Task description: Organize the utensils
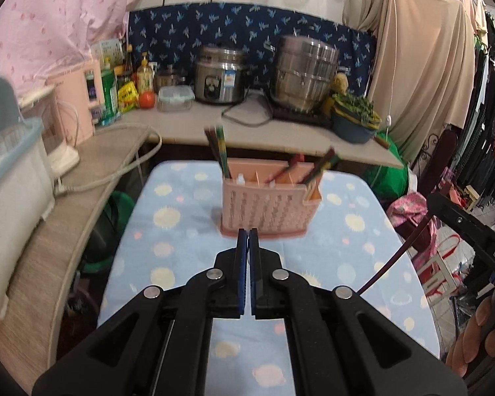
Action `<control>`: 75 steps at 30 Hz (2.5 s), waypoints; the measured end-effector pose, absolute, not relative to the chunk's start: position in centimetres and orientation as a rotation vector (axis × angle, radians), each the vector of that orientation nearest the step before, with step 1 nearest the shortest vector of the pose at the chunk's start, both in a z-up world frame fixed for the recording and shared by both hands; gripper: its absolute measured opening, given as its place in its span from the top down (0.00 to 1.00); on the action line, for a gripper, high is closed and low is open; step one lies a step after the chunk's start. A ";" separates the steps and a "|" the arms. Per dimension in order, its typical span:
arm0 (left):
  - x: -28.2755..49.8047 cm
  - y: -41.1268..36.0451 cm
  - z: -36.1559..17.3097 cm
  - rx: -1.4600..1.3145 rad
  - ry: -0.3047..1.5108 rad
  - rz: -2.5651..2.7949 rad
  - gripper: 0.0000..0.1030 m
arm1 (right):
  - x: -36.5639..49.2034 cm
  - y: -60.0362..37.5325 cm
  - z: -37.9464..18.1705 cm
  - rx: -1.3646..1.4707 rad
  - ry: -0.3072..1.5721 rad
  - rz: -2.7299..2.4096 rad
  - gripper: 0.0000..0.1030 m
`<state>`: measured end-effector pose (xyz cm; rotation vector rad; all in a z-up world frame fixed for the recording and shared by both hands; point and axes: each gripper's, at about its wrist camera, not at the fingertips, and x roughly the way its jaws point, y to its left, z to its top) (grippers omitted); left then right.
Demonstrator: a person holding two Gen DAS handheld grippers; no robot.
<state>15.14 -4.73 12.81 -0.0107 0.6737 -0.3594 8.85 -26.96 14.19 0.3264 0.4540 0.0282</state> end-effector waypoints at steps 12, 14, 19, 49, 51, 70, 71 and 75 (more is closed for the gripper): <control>24.4 -7.4 19.0 -0.010 0.550 -0.307 0.99 | 17.1 -28.7 23.0 0.291 0.225 -0.029 0.93; 25.5 -7.9 18.4 0.000 0.568 -0.294 0.99 | 18.9 -28.8 23.0 0.288 0.229 -0.034 0.93; 28.1 -8.8 16.2 0.024 0.626 -0.281 0.99 | 22.4 -28.6 21.9 0.265 0.261 -0.050 0.93; 29.3 -9.9 12.3 0.029 0.643 -0.256 0.56 | 27.0 -27.8 14.4 0.257 0.472 -0.033 0.75; 28.7 -9.8 12.8 0.034 0.612 -0.244 0.50 | 26.4 -27.8 14.7 0.257 0.469 -0.030 0.74; 22.7 -8.6 14.7 0.044 0.558 -0.210 0.41 | 19.1 -25.5 15.3 0.230 0.472 0.014 0.60; 22.4 -8.5 14.6 0.044 0.557 -0.208 0.41 | 18.7 -25.3 15.1 0.228 0.475 0.016 0.59; 21.2 -8.2 14.3 0.043 0.563 -0.201 0.41 | 17.1 -25.0 14.4 0.229 0.487 0.019 0.54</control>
